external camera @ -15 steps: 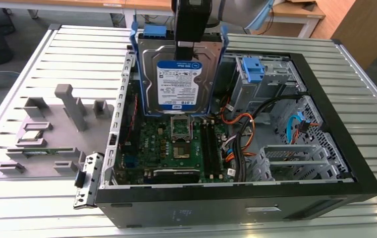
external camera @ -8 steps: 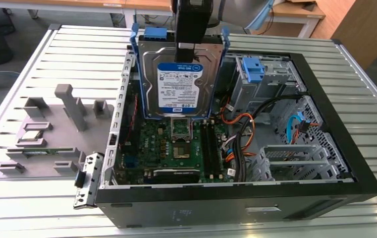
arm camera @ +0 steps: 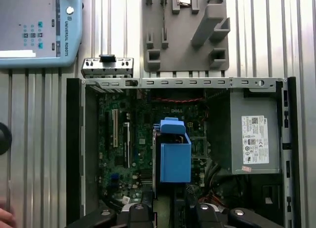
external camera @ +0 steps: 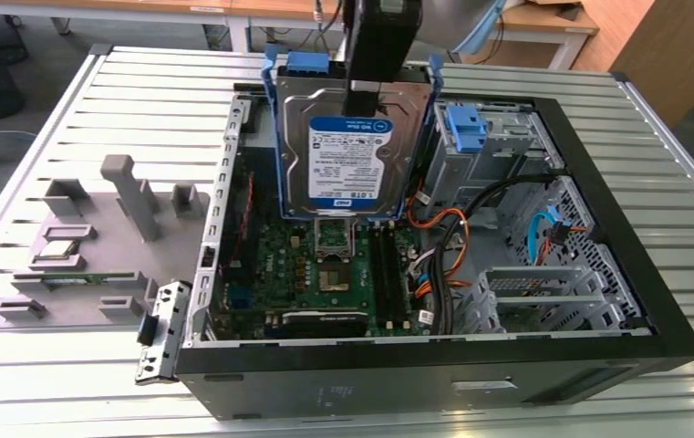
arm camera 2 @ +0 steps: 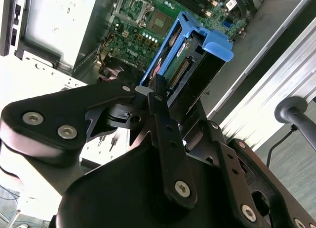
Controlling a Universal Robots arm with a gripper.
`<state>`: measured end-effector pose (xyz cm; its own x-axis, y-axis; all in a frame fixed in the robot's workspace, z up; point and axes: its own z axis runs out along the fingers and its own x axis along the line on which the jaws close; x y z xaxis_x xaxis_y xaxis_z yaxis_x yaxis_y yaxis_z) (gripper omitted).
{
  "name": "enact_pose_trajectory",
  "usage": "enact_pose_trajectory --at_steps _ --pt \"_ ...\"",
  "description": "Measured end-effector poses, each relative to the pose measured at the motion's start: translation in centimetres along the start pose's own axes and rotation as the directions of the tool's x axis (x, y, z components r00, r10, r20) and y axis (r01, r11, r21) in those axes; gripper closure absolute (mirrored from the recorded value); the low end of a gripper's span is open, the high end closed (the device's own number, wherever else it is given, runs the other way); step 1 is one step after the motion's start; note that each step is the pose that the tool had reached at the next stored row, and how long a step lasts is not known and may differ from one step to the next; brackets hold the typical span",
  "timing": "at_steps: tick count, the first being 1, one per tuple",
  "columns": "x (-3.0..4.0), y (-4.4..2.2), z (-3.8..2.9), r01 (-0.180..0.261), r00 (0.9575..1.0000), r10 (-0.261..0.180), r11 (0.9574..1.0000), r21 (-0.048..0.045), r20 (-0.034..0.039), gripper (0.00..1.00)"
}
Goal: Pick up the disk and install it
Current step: 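Insert the disk into the insertion slot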
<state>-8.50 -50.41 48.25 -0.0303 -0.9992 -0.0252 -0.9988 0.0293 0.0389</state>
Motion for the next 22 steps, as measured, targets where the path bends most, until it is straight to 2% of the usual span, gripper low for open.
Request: enact_pose_trajectory --at_steps 8,22 --pt "-0.07 -2.42 -0.07 -0.004 1.0000 0.004 1.0000 0.0001 0.0003 0.65" --pt "-0.21 -7.19 -0.24 -0.007 1.0000 0.007 1.0000 0.0001 -0.0001 0.65"
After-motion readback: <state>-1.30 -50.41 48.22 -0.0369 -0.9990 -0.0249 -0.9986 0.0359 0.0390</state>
